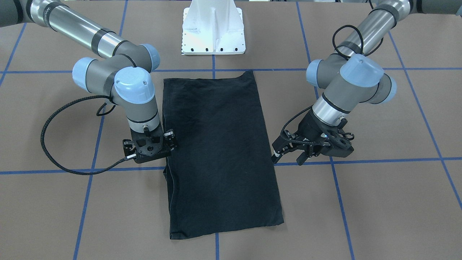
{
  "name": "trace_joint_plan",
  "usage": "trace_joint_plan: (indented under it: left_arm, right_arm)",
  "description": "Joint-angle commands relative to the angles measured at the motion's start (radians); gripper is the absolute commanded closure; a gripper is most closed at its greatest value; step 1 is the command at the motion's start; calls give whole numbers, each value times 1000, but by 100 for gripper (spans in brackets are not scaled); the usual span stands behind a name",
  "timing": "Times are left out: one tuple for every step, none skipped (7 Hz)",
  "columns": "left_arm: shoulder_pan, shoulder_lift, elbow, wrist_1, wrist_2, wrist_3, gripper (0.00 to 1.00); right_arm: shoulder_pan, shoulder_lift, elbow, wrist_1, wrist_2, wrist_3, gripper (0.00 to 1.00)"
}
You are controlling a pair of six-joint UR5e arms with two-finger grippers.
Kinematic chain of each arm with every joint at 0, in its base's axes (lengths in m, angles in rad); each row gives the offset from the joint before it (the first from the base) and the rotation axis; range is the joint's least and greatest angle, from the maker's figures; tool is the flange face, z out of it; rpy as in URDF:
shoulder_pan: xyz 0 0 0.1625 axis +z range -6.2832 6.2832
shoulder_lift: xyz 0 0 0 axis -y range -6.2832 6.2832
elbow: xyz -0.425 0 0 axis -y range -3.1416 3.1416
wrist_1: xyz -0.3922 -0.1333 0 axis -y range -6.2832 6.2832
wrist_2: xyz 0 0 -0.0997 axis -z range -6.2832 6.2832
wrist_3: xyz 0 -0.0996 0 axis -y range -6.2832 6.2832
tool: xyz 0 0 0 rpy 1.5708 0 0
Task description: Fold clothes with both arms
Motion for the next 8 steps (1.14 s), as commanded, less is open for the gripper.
trace_joint_plan:
  left_arm:
    - [0, 4, -25, -5, 1, 2, 0]
    - [0, 3, -25, -7, 5, 3, 0]
    - [0, 0, -25, -7, 6, 5, 0]
    - [0, -3, -25, -5, 9, 6, 0]
    - [0, -2, -25, -7, 9, 8, 0]
    - [0, -2, -27, -5, 9, 8, 0]
    - [0, -3, -27, -5, 9, 8, 0]
    - [0, -2, -27, -5, 11, 9, 0]
  right_arm:
    - [1, 31, -59, 72, -2, 8, 0]
    - [6, 48, -106, 103, -2, 11, 0]
    - [9, 60, -137, 114, -5, 8, 0]
    - [9, 74, -174, 152, -6, 9, 0]
    - [15, 77, -221, 205, -8, 8, 0]
    - [20, 97, -261, 236, -11, 9, 0]
    - [23, 112, -275, 236, -14, 9, 0]
    - [26, 115, -295, 241, -14, 9, 0]
